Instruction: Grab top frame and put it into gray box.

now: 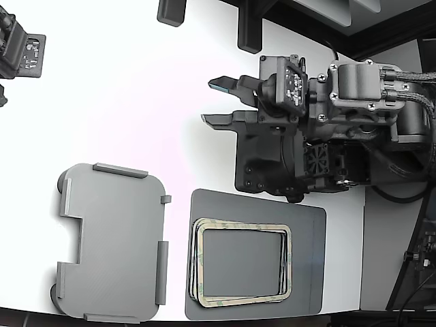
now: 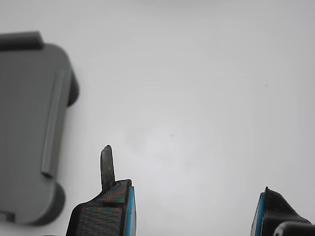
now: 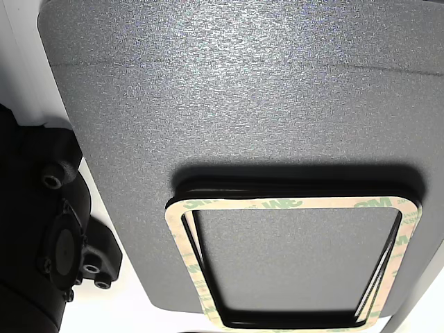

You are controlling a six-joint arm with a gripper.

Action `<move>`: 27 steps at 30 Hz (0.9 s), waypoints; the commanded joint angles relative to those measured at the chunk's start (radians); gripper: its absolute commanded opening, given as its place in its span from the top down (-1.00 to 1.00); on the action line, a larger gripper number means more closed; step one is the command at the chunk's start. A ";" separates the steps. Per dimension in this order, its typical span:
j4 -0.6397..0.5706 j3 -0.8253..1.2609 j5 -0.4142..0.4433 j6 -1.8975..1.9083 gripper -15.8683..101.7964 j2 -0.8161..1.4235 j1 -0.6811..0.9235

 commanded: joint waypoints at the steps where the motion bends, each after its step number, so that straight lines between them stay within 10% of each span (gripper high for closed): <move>1: 0.124 -0.258 0.005 -0.222 -0.87 -0.143 0.023; 27: 0.525 -0.669 -0.011 -1.799 -0.94 -0.502 0.571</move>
